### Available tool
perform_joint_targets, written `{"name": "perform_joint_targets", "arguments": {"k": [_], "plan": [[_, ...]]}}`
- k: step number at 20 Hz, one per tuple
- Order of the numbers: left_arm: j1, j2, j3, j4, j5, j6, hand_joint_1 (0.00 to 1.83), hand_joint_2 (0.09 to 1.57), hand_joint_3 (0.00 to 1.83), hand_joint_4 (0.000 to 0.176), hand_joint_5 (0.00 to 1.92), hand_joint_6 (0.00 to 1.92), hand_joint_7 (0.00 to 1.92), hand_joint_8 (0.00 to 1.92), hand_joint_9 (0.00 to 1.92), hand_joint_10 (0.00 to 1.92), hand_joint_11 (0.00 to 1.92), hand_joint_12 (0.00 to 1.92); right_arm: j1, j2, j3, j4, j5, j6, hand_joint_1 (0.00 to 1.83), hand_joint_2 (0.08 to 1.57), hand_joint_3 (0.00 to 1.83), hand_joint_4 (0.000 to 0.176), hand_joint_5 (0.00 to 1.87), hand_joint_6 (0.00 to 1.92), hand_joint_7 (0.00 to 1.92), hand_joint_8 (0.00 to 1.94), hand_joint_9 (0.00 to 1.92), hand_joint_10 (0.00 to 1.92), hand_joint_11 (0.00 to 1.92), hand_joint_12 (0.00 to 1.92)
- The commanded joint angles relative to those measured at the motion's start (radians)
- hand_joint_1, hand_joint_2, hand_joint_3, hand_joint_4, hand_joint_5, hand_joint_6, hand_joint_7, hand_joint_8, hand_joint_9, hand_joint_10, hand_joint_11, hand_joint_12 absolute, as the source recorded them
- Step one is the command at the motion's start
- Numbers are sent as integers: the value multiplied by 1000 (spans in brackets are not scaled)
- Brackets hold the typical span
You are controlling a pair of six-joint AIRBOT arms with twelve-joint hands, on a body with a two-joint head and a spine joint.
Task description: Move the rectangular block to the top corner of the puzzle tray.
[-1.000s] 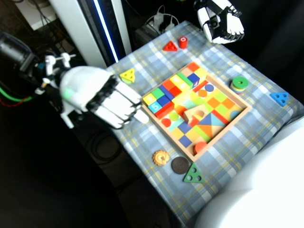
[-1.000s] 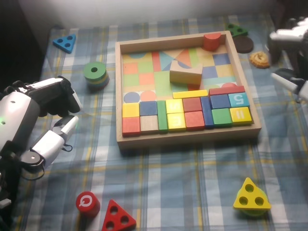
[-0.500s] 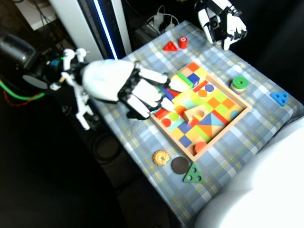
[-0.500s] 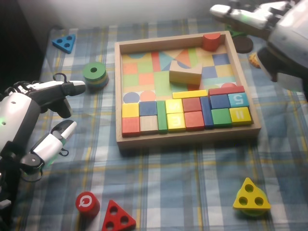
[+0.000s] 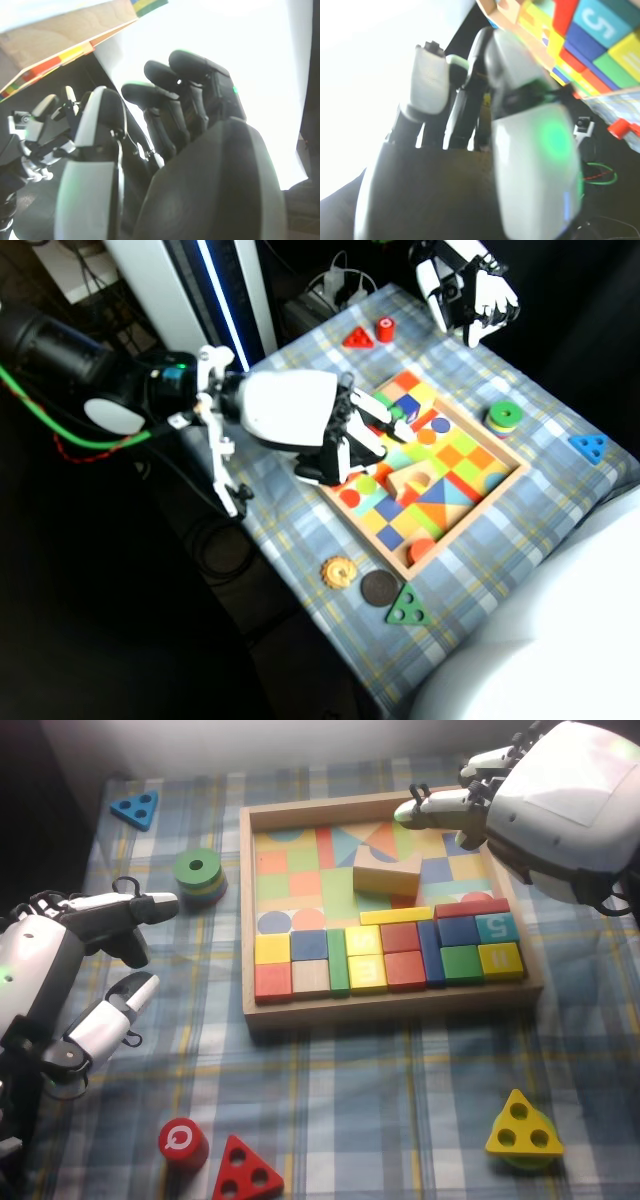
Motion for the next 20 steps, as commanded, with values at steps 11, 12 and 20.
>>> {"name": "perform_joint_targets", "arguments": {"k": [11,12,20], "plan": [[-5,1,7,48,-108,-6,1154,1323,0,0,528,1404,702,1668,422,1573,168,1887,30,-114,153,-39,30,170,1528,1053,295,0,545,672,1076,1941,1332,1921,1439,1921],[-5,1,7,48,-108,-6,1147,1329,1,0,515,1423,694,1681,413,1576,153,1898,30,-123,172,-51,27,215,1561,1058,277,0,581,311,1024,1941,1281,1921,1388,1921],[-5,0,6,48,-107,-6,1144,1332,1,0,516,1422,684,1697,421,1603,176,1921,30,-136,189,-71,15,233,1592,1064,247,13,595,1,1037,1941,1287,1921,1403,1921]]}}
